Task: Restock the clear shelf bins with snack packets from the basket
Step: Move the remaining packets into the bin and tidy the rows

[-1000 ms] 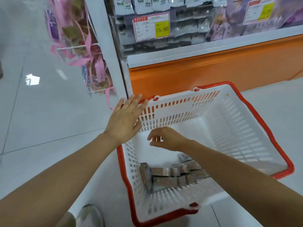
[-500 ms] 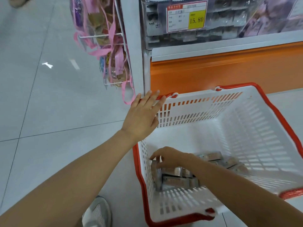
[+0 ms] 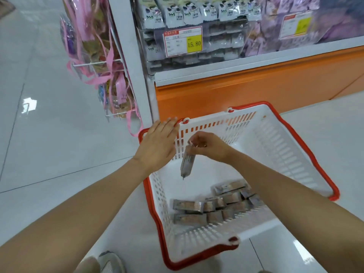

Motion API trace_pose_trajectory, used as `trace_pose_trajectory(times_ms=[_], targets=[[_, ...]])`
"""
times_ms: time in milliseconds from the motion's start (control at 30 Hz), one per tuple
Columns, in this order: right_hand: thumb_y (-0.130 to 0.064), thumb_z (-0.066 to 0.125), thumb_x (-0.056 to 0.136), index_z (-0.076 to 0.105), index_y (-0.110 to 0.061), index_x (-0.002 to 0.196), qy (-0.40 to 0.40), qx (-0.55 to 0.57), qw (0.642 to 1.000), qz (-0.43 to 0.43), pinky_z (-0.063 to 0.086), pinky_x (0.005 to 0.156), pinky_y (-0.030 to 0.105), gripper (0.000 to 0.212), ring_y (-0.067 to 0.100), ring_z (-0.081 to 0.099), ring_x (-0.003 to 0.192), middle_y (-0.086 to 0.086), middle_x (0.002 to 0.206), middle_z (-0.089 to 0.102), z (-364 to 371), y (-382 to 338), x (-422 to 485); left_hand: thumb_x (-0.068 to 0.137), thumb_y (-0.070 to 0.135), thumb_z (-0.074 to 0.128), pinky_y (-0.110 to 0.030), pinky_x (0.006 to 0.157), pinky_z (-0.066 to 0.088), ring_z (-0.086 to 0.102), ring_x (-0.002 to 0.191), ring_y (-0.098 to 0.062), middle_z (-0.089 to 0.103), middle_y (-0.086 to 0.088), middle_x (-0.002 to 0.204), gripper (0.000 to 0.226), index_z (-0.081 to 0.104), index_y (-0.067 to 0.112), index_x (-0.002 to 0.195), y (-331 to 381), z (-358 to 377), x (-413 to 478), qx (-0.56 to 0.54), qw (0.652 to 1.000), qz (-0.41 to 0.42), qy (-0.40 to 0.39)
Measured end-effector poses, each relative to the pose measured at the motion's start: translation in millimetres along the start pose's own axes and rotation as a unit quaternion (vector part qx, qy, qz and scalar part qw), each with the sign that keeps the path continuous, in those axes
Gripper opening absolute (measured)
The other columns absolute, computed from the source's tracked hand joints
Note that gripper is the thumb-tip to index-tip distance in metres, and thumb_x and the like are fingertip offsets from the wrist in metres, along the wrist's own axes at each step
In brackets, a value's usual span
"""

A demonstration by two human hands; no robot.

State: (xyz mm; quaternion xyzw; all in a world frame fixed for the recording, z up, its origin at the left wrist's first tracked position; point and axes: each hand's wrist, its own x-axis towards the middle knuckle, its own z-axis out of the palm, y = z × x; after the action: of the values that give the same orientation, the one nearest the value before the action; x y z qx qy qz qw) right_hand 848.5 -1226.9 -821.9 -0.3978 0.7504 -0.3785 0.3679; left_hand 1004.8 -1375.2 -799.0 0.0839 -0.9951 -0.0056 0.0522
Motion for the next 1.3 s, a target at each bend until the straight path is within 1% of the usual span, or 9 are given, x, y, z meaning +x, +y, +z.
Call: trace_pose_trajectory(times_ms=[167, 300, 433, 567, 767, 833, 1000, 1133, 1300], targets=[[-0.029, 0.069, 0.089, 0.061, -0.017, 0.096, 0.164, 0.097, 0.981, -0.026, 0.050, 0.066, 0.022, 0.016, 0.010, 0.061, 0.076, 0.007, 0.088, 0.066, -41, -35, -18, 0.102, 0.028, 0.047, -0.036, 0.101, 0.042, 0.052, 0.122, -0.023, 0.052, -0.006, 0.140, 0.048, 0.040, 0.012, 0.146, 27, -13, 23, -0.225, 0.974, 0.006, 0.016], [-0.034, 0.070, 0.088, 0.061, -0.015, 0.105, 0.244, 0.127, 0.960, -0.052, 0.047, 0.062, 0.016, 0.027, 0.005, 0.062, 0.072, 0.004, 0.086, 0.066, -52, -54, -26, 0.102, 0.028, 0.048, -0.023, 0.079, 0.049, 0.061, 0.095, -0.006, 0.063, 0.002, 0.118, 0.034, 0.048, 0.018, 0.135, 53, -24, 41, -0.460, 0.886, -0.059, -0.013], [-0.032, 0.071, 0.087, 0.055, -0.015, 0.123, 0.232, 0.154, 0.958, -0.076, 0.051, 0.070, 0.020, 0.043, 0.012, 0.066, 0.086, 0.014, 0.105, 0.068, -58, -64, -34, 0.104, 0.021, 0.046, -0.026, 0.082, 0.052, 0.064, 0.096, -0.012, 0.065, -0.003, 0.117, 0.024, 0.052, 0.017, 0.126, 58, -32, 51, -0.563, 0.820, -0.102, -0.011], [-0.029, 0.073, 0.086, 0.051, -0.023, 0.124, 0.216, 0.038, 0.973, -0.075, 0.052, 0.074, 0.020, 0.044, 0.004, 0.058, 0.088, -0.004, 0.108, 0.059, -59, -61, -46, 0.105, 0.016, 0.040, -0.024, 0.086, 0.051, 0.062, 0.103, -0.016, 0.062, -0.007, 0.124, 0.028, 0.052, 0.014, 0.130, 49, -32, 46, -0.621, 0.767, -0.165, -0.009], [-0.026, 0.077, 0.082, 0.053, -0.022, 0.116, 0.179, -0.075, 0.977, -0.087, 0.052, 0.069, 0.027, 0.042, 0.010, 0.058, 0.086, -0.007, 0.103, 0.060, -44, -54, -55, 0.104, 0.008, 0.042, -0.038, 0.100, 0.051, 0.066, 0.107, -0.019, 0.065, -0.010, 0.123, 0.028, 0.054, 0.011, 0.128, 53, -32, 43, -0.657, 0.734, -0.169, -0.029], [-0.022, 0.075, 0.084, 0.055, -0.020, 0.111, 0.208, -0.054, 0.971, -0.103, 0.054, 0.064, 0.026, 0.034, 0.011, 0.060, 0.081, -0.004, 0.099, 0.062, -46, -60, -58, 0.103, 0.011, 0.043, -0.038, 0.098, 0.052, 0.066, 0.105, -0.016, 0.065, -0.008, 0.122, 0.030, 0.054, 0.010, 0.131, 56, -39, 46, -0.640, 0.752, -0.158, -0.015], [-0.008, 0.069, 0.077, 0.058, -0.017, 0.104, 0.275, -0.005, 0.946, -0.170, 0.054, 0.062, 0.038, 0.031, 0.012, 0.054, 0.071, -0.002, 0.086, 0.060, -74, -84, -71, 0.101, 0.016, 0.046, -0.040, 0.084, 0.052, 0.059, 0.097, -0.014, 0.064, 0.000, 0.111, 0.025, 0.060, 0.014, 0.121, 55, -70, 56, -0.406, 0.897, -0.070, 0.158], [-0.004, 0.066, 0.076, 0.057, -0.020, 0.098, 0.349, 0.037, 0.912, -0.215, 0.049, 0.065, 0.045, 0.028, 0.022, 0.048, 0.072, -0.002, 0.084, 0.053, -116, -121, -77, 0.089, 0.008, 0.047, -0.035, 0.097, 0.038, 0.052, 0.109, -0.022, 0.059, -0.007, 0.114, 0.031, 0.061, 0.010, 0.117, 49, -110, 68, -0.201, 0.906, 0.005, 0.373], [-0.010, 0.065, 0.083, 0.059, -0.016, 0.101, 0.412, -0.034, 0.884, -0.217, 0.043, 0.067, 0.027, 0.020, 0.010, 0.045, 0.072, 0.001, 0.084, 0.052, -167, -167, -65, 0.090, 0.018, 0.048, -0.049, 0.119, 0.018, 0.032, 0.142, -0.029, 0.045, -0.009, 0.148, 0.049, 0.050, 0.015, 0.138, 33, -155, 96, -0.053, 0.936, -0.041, 0.344]])
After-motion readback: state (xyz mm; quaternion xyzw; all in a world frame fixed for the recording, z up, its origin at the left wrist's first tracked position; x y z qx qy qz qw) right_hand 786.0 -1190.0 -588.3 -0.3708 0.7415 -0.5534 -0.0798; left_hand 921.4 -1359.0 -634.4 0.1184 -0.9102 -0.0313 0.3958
